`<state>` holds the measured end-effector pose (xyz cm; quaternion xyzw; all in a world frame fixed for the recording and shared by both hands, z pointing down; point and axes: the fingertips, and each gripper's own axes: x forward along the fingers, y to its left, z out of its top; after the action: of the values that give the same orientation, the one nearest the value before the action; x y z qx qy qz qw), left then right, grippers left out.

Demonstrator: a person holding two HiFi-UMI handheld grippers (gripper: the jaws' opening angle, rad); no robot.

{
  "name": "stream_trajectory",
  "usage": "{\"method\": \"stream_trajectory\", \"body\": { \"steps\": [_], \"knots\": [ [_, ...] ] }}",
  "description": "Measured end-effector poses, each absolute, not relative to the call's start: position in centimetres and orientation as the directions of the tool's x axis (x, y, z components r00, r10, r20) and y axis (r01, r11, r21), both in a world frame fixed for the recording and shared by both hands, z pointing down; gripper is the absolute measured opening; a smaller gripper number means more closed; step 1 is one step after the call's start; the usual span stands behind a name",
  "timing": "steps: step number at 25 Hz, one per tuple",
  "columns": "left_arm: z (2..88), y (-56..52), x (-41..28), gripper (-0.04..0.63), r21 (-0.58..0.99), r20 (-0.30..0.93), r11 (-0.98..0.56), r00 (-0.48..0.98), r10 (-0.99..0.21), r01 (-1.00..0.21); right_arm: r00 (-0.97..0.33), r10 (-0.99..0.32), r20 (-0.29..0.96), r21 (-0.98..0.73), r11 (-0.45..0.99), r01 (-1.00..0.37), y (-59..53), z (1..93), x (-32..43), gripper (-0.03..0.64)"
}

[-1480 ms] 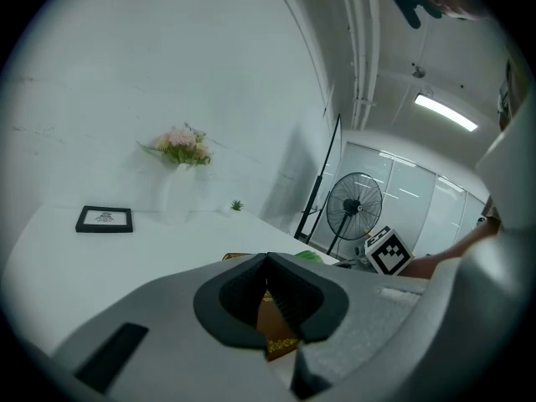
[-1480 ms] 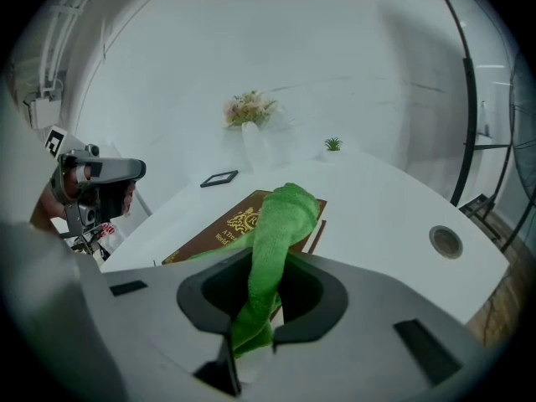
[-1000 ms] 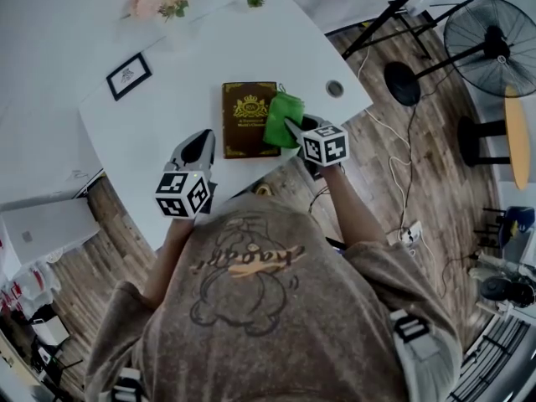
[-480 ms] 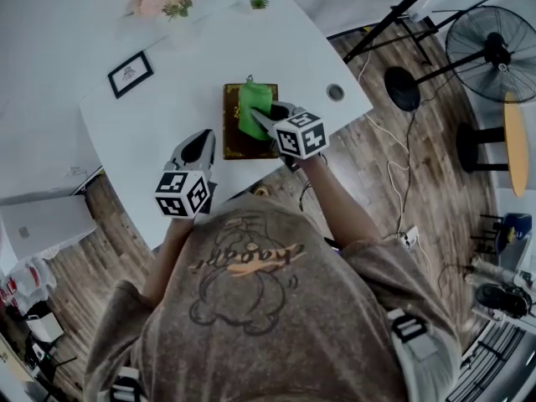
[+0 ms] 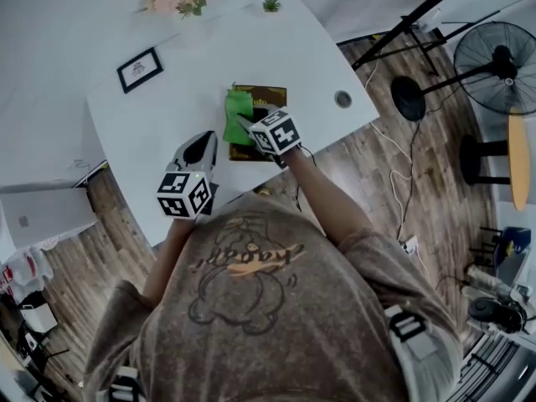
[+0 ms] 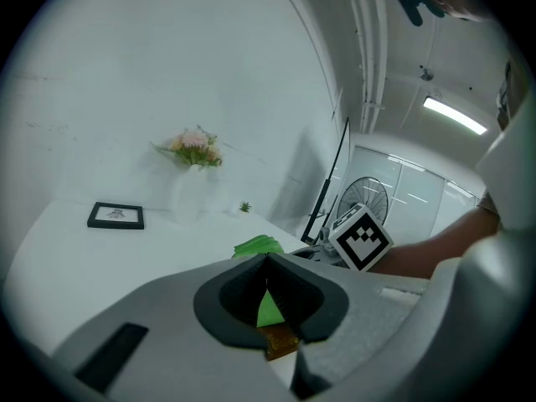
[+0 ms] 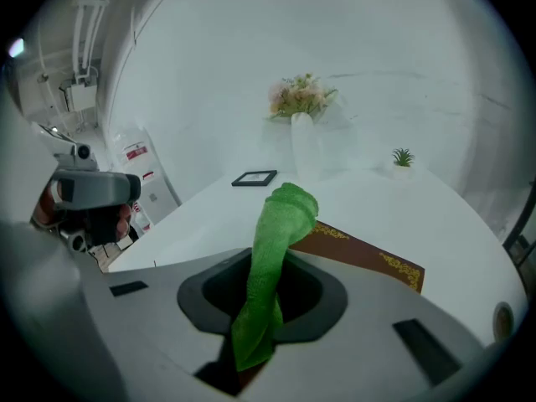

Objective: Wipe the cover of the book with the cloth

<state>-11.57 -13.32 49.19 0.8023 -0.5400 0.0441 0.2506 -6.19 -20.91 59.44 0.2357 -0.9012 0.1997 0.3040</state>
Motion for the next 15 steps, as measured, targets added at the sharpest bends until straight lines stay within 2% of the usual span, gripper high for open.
{"method": "stream_trajectory", "body": {
  "steps": [7,15],
  "knots": [
    [49.3,-13.5,-11.8,0.003,0.359,0.345,-0.292,0.417,-0.841,-0.887,-0.659,-0.314,0.684,-0.147,0.825,-0.546,-21.1,60.7,-6.4,0.071],
    [49.6,-13.4,-11.0,0.003,0.362,0.350,-0.309,0.435,-0.830,-0.880,-0.646,-0.336,0.685,-0.158,0.798,-0.582,-21.5,61.0,-3.7,0.072]
  ]
}}
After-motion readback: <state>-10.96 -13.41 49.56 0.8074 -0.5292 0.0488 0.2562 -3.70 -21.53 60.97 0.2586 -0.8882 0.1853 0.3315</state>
